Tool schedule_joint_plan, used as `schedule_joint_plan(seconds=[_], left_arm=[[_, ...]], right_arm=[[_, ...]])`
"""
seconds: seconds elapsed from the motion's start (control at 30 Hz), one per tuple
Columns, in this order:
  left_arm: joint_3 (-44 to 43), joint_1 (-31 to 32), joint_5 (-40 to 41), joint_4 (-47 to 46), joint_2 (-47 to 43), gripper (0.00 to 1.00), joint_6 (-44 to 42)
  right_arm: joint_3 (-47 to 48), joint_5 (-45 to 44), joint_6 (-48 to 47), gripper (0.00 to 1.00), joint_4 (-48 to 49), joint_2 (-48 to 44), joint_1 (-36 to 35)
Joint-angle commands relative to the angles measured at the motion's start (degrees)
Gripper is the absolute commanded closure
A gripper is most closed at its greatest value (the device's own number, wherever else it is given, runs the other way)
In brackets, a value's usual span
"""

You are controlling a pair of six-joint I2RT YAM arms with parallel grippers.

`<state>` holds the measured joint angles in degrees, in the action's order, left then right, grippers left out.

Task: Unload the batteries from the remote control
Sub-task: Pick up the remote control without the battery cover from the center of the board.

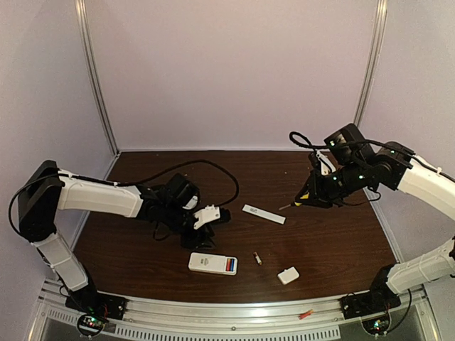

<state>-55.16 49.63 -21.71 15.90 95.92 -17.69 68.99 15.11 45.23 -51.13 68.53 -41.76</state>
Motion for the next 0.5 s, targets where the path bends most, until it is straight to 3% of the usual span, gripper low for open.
schedule_joint_plan(seconds=[0.0,0.07,0.17,0.27,0.47], left_arm=[[-1.13,0.47,-0.56,-1.48,0.51,0.55,1.84],[-0.63,0.47,-0.44,-1.04,-0.01,0.53,0.97],[-0.16,0.47,-0.5,0.13,-1.44,0.36,-1.44],[0.36,0.43,-0.1,0.64,-3.63,0.26,-3.29],[1.83,0.34,0.15,1.97,-7.23,0.18,-7.22]], right_arm=[[-0.72,-1.44,0.0,1.0,0.97,-1.18,-0.16],[-0.78,-1.53,-0.07,1.0,0.87,-1.41,-0.17],[-1.07,-1.71,-0.11,1.0,0.58,-1.87,-0.16],[-1.48,-1.91,-0.06,1.0,0.48,-2.32,-0.15],[-1.62,-2.06,-0.05,1.0,0.25,-2.61,-0.17]])
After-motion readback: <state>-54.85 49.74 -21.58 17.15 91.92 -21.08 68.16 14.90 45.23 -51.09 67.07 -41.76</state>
